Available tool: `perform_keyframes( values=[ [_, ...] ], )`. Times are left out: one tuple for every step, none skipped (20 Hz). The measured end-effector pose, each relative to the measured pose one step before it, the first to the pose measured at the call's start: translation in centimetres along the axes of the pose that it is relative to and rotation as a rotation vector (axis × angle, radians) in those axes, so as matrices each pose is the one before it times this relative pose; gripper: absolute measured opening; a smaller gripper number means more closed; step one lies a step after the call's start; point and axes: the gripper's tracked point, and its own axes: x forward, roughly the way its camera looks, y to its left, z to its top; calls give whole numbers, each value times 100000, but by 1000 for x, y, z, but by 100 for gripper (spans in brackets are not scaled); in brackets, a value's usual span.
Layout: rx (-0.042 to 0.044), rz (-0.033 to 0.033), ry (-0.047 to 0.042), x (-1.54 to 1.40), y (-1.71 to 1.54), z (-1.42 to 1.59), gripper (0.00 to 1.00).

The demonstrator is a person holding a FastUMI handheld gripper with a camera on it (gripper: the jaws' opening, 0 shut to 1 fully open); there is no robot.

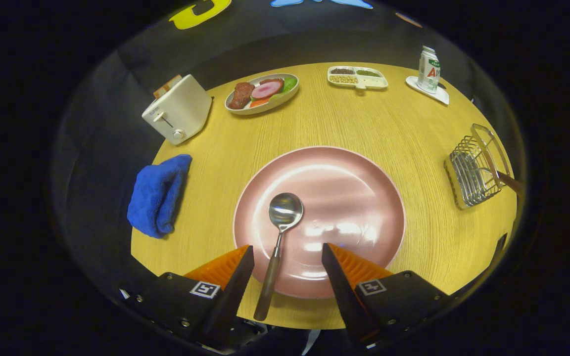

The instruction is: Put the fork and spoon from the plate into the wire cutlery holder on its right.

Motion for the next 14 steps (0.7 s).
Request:
perform_keyframes(
  values=[
    [145,98,1542,492,105,-324,84],
    [56,72,1683,354,106,-184,84],
    [-122,212,1196,413,171,-204,84],
    [-493,101,1091,237,198,-123,82],
    [-907,110,1323,316,175,-278,80],
    [-763,-499,286,126,-9,34,80],
    [-640,-24,1267,345,23,-102,80],
    [-736,75,-817,237,60,245,71],
    [-613,-429,267,245,94,252,63],
    [-625,-443,1640,-30,7,-304,54],
    [-752,-302,-662,234,26,211,44],
    [-2042,307,1748,-128,-27,-362,45],
    [22,-4005,425,981,-582,-343,28],
    [10,132,-381,604,-266,434,12]
  ],
)
